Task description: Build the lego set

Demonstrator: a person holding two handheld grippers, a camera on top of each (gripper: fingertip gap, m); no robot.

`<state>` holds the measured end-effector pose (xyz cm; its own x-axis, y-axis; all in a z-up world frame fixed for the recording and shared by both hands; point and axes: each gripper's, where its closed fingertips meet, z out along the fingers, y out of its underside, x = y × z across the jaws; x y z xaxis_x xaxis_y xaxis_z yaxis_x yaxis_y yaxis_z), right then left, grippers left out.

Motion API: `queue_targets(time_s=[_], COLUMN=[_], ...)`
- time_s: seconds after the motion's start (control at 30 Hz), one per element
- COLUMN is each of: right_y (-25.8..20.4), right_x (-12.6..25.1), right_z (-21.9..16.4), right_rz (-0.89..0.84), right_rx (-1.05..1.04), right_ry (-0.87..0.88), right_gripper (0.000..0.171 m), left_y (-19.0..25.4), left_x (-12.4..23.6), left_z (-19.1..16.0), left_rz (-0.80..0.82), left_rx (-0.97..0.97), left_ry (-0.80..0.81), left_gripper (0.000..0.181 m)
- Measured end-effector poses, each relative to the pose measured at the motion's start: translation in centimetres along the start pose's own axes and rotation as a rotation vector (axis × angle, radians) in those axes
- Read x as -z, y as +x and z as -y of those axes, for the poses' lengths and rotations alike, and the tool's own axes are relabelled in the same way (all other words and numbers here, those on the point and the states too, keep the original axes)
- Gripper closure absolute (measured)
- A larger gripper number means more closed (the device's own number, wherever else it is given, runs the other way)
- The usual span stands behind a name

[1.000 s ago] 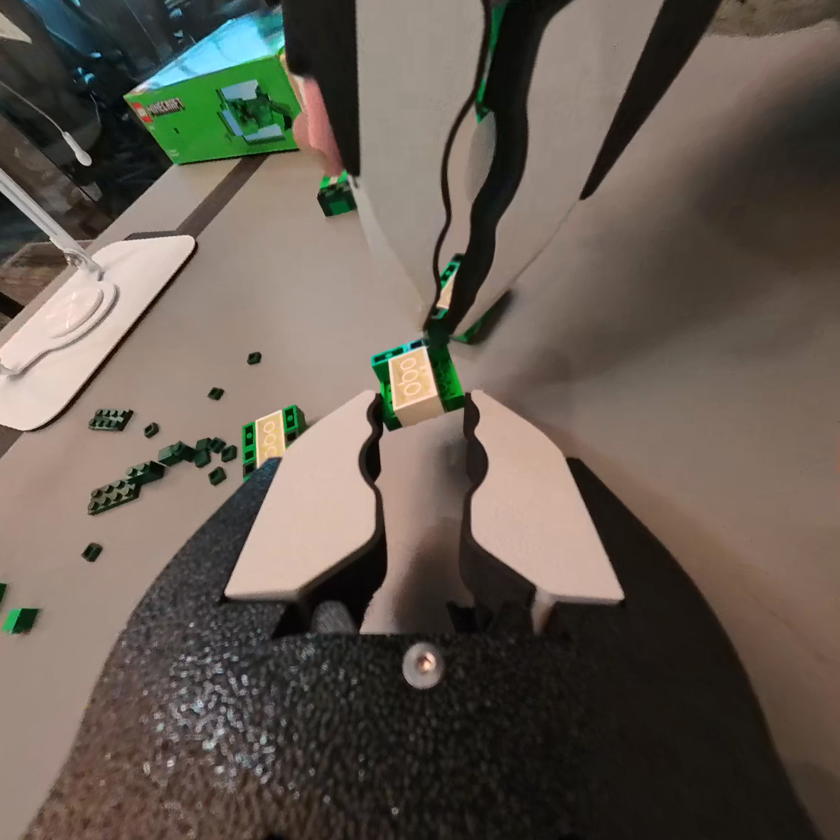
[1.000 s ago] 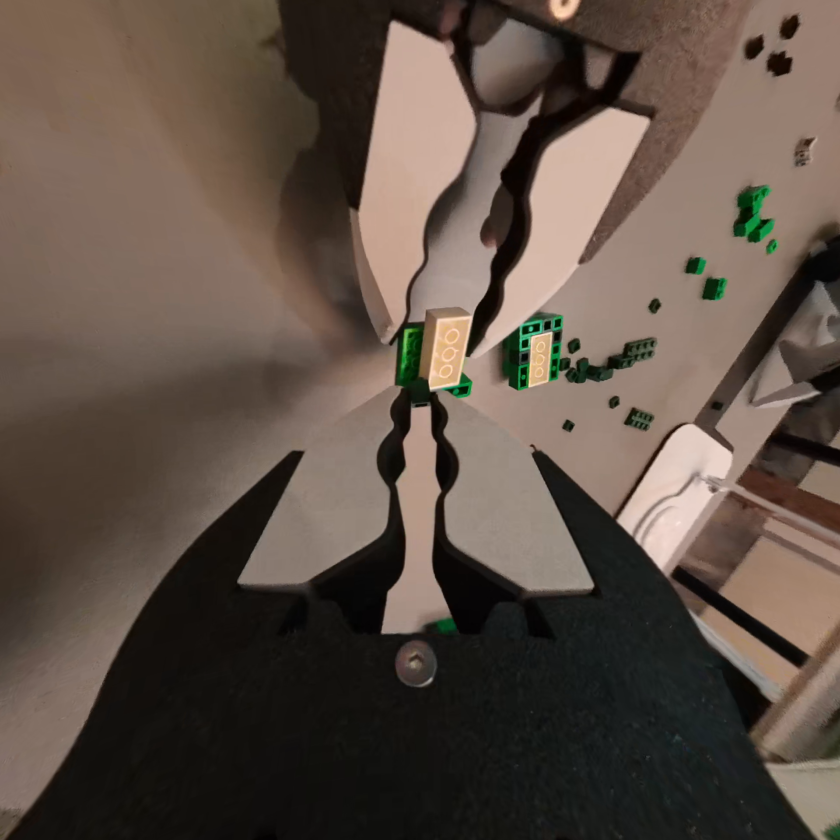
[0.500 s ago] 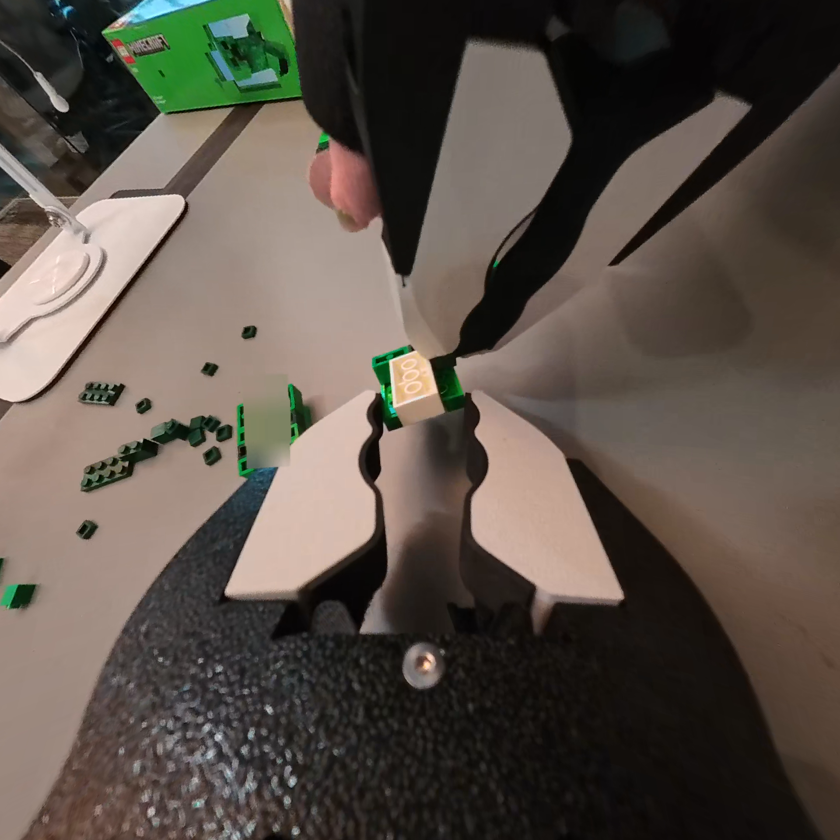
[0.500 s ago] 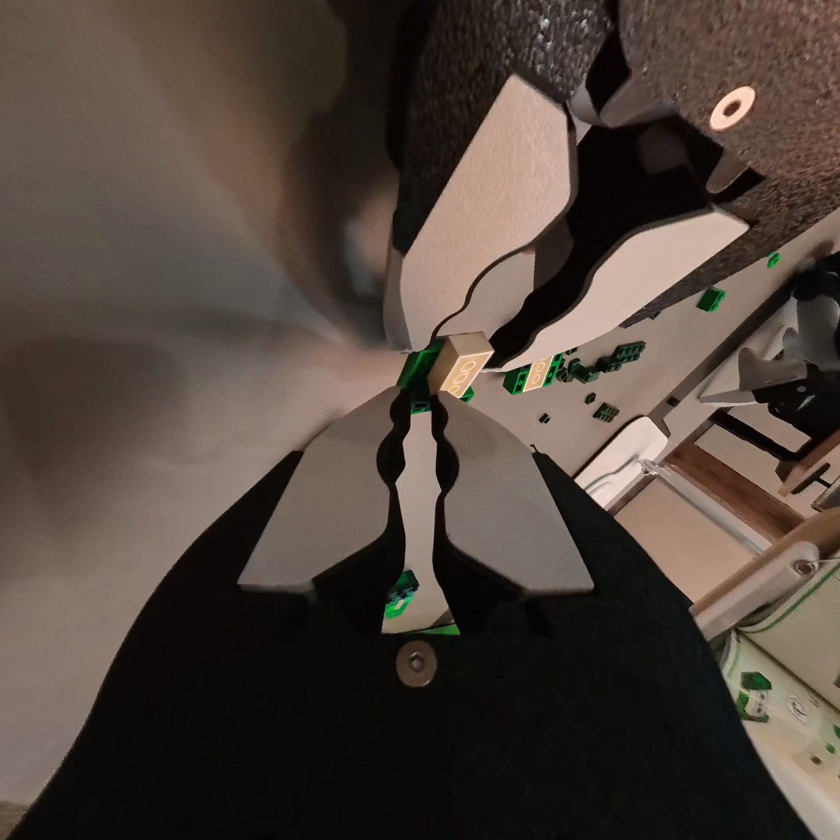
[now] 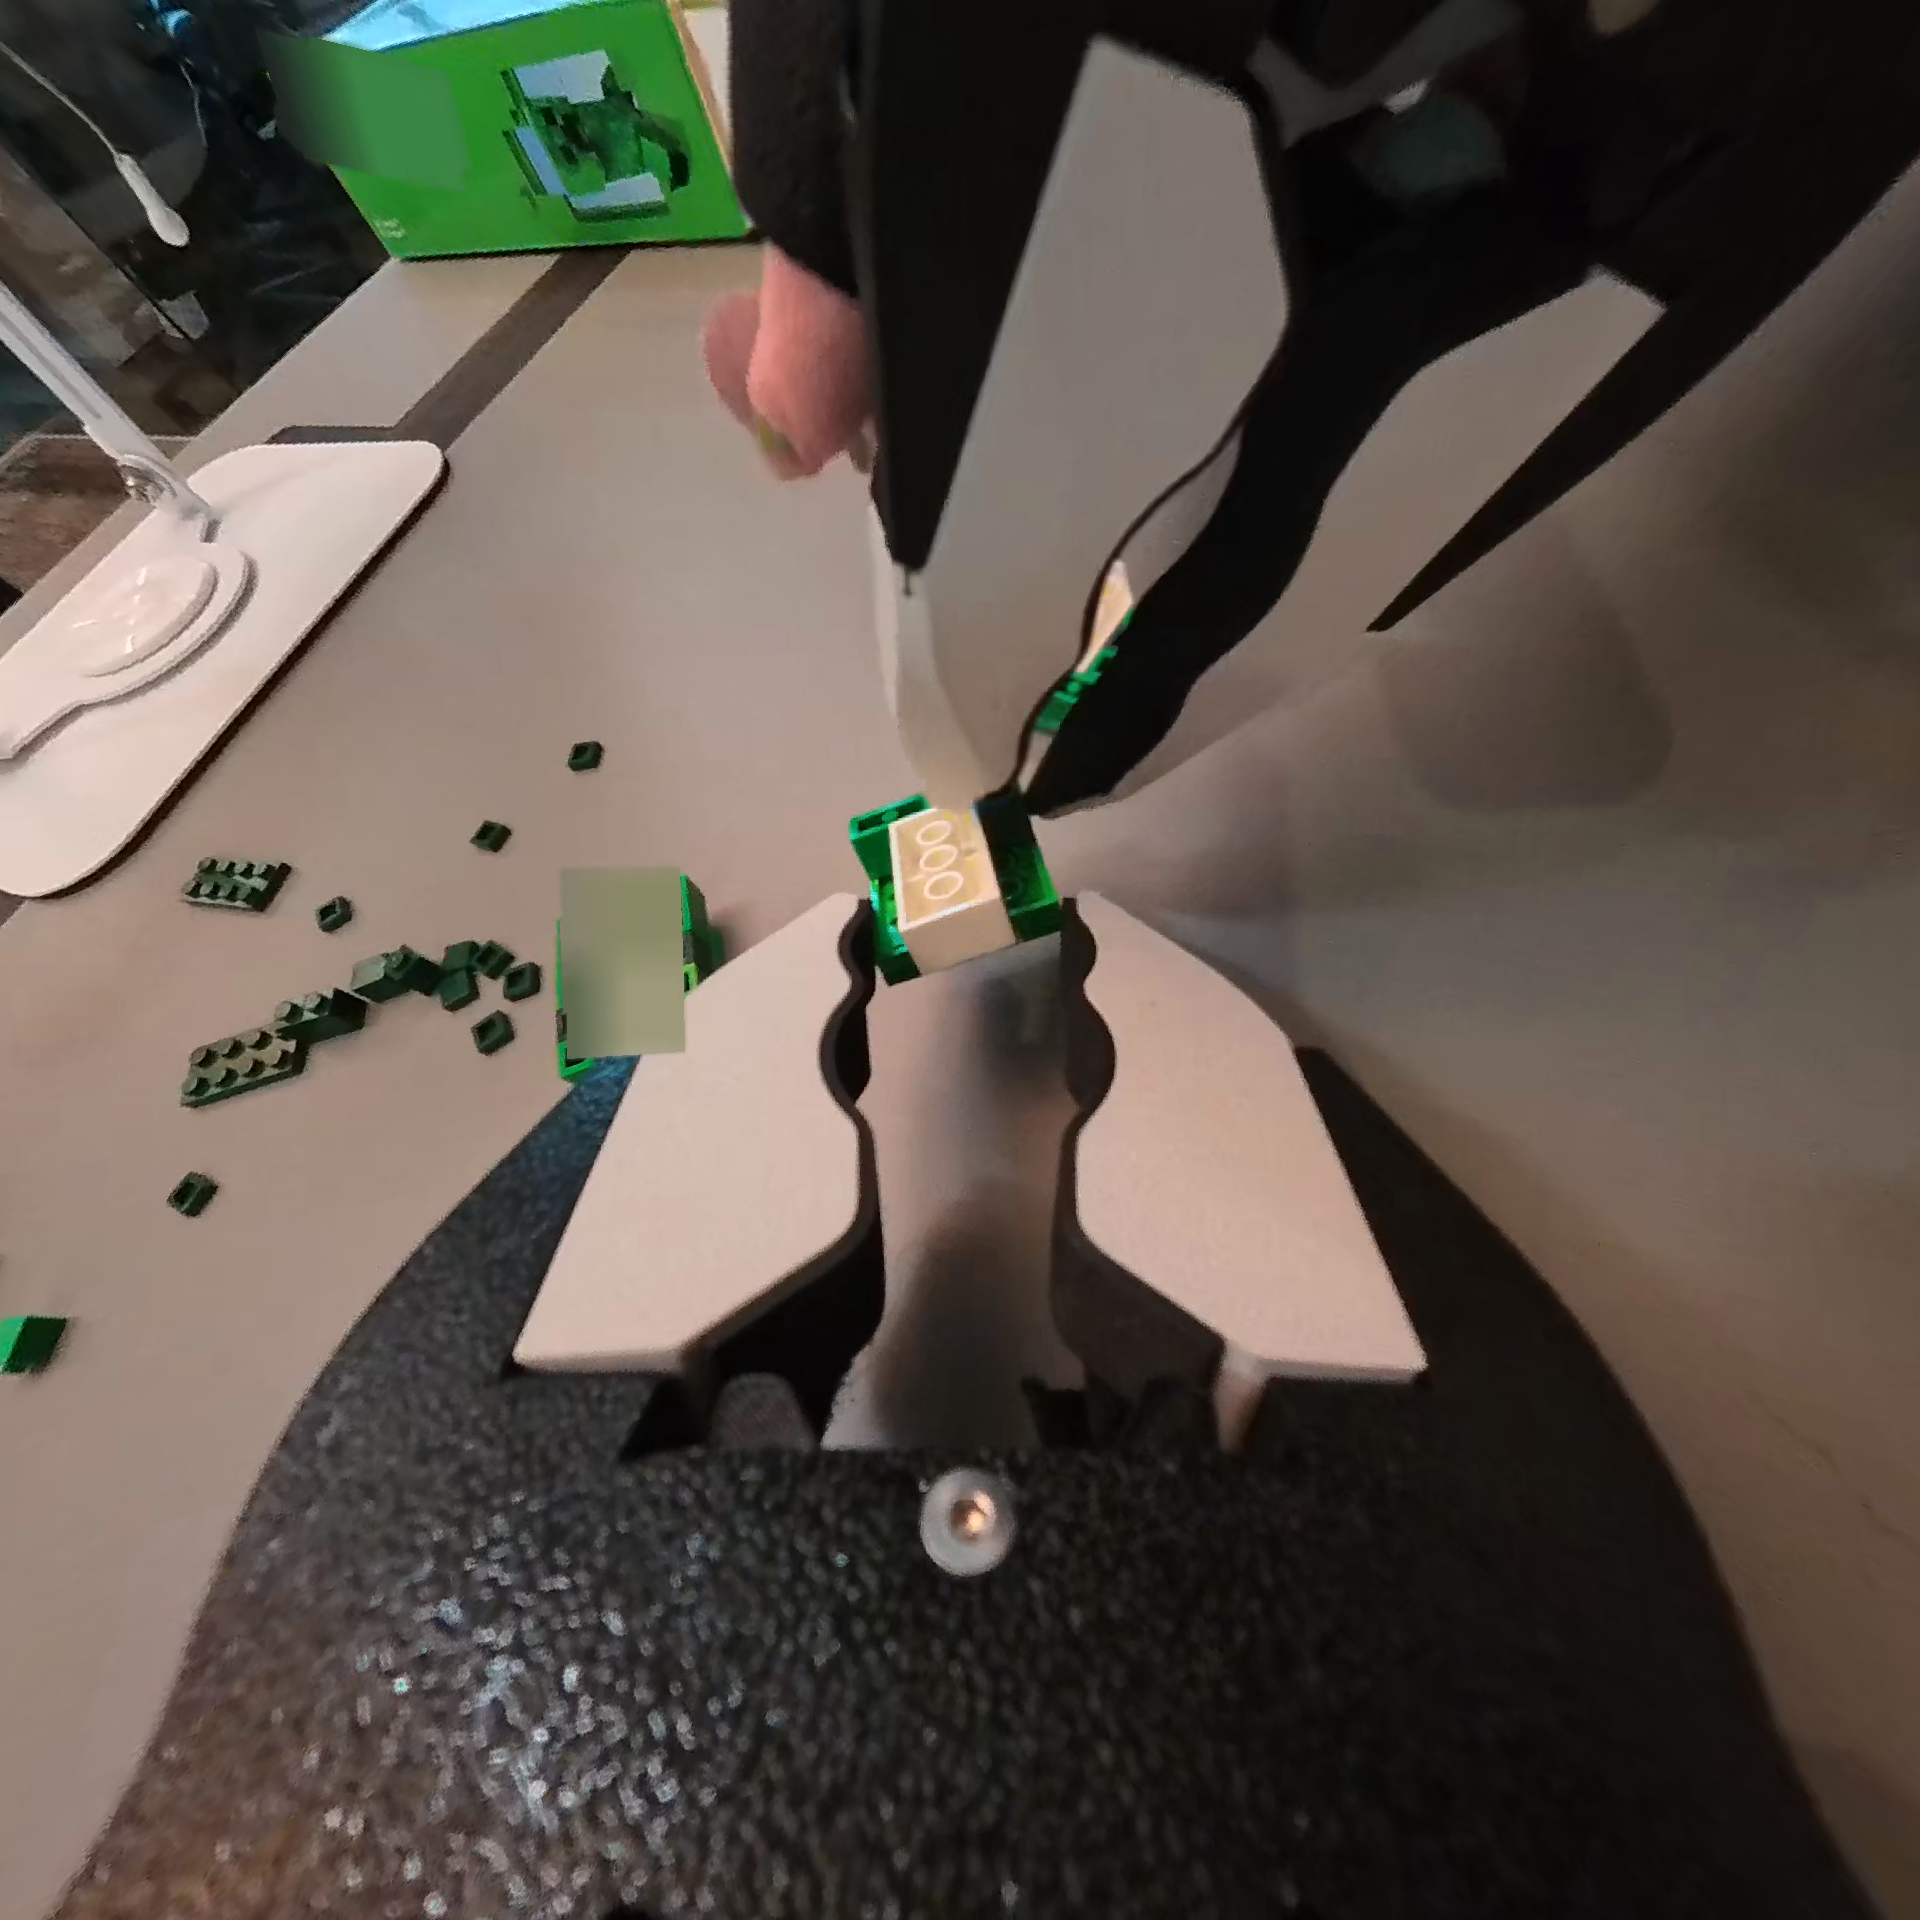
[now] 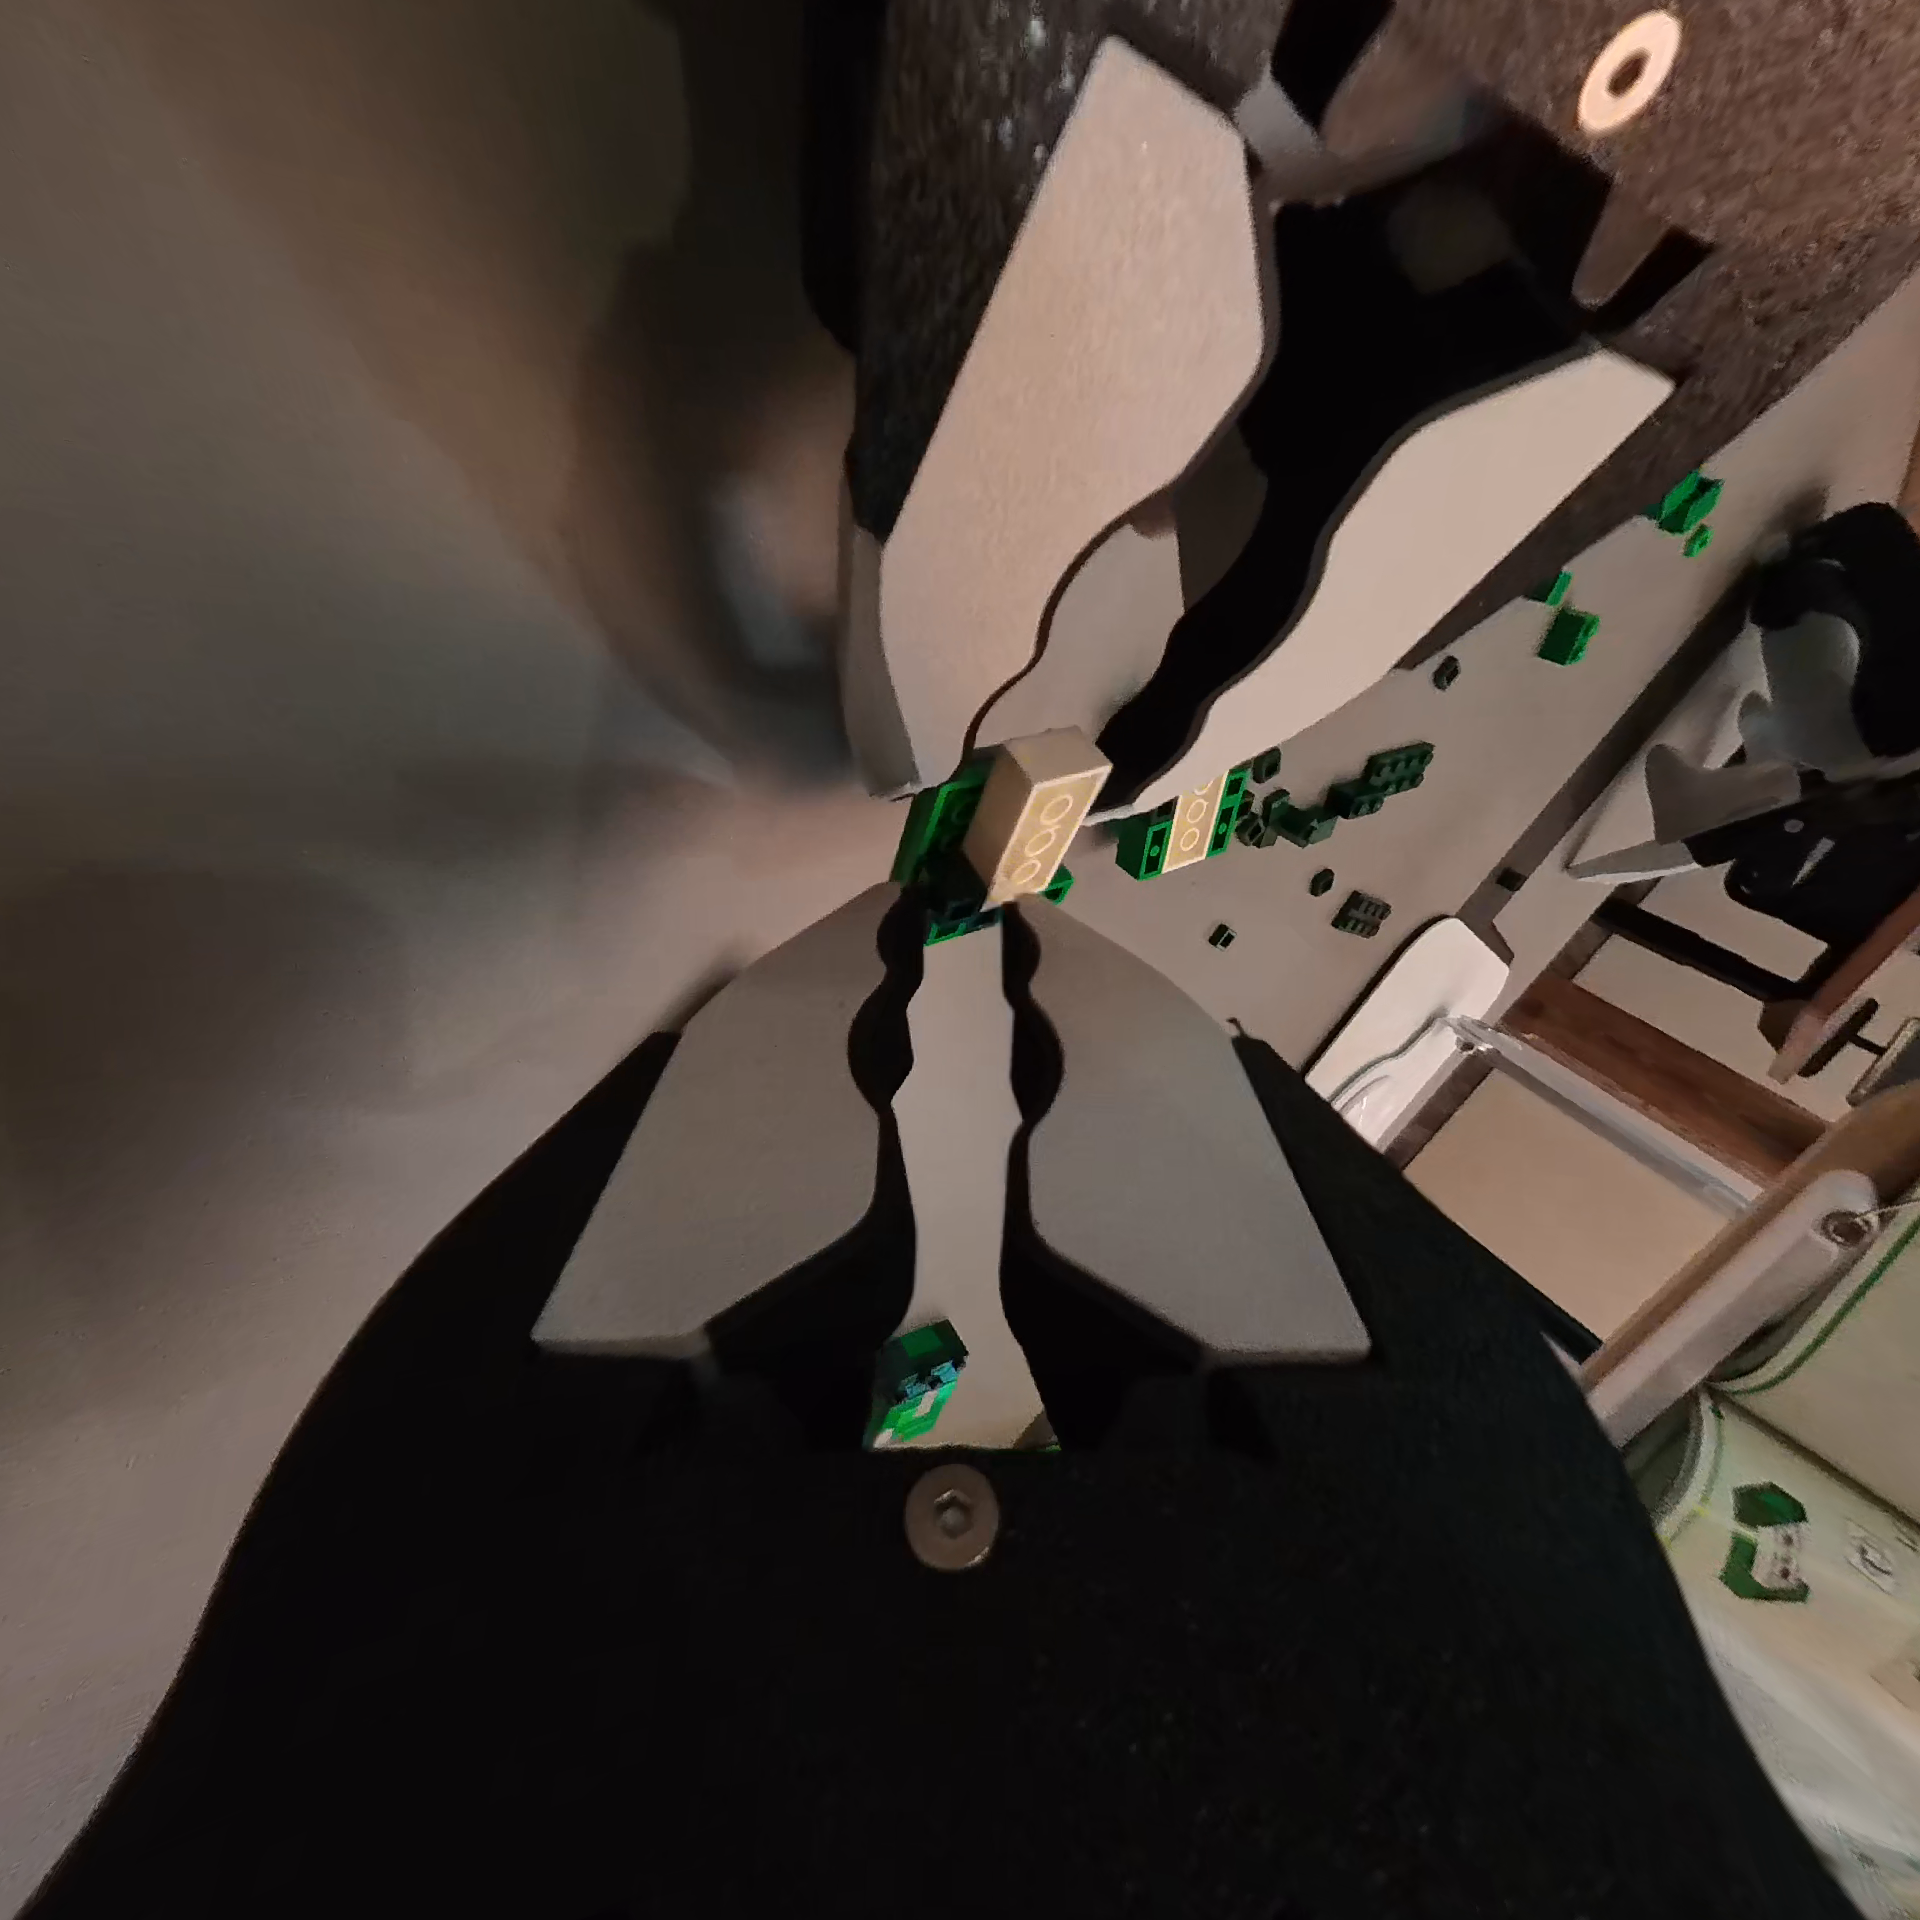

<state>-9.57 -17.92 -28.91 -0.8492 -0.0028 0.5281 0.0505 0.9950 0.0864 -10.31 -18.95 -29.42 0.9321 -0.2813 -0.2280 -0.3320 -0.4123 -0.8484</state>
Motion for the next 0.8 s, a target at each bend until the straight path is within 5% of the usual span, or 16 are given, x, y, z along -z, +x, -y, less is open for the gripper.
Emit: queue_targets(time_s=[0.43,0.63,0.8], right_y=[0.9,2.3,3.7], right_x=[0.3,0.6,0.9], right_z=[-2.5,-1.1,-0.3], right_rz=[-0.079,-0.375,-0.682], right_rx=[-0.152,-0.206,-0.128], right_ry=[0.007,0.205,0.200], right_gripper=[0.147,0.103,0.117], left_y=[-1.1,-2.7,-3.4], left_x=[0.5,1.3,2.1], left_z=[0.4,0.8,1.4], left_rz=[0.031,0.066,0.038], left_rx=[0.084,0.222,0.341], left_ry=[0.045,0.112,0.194], left_gripper=[0.147,0.147,0.148])
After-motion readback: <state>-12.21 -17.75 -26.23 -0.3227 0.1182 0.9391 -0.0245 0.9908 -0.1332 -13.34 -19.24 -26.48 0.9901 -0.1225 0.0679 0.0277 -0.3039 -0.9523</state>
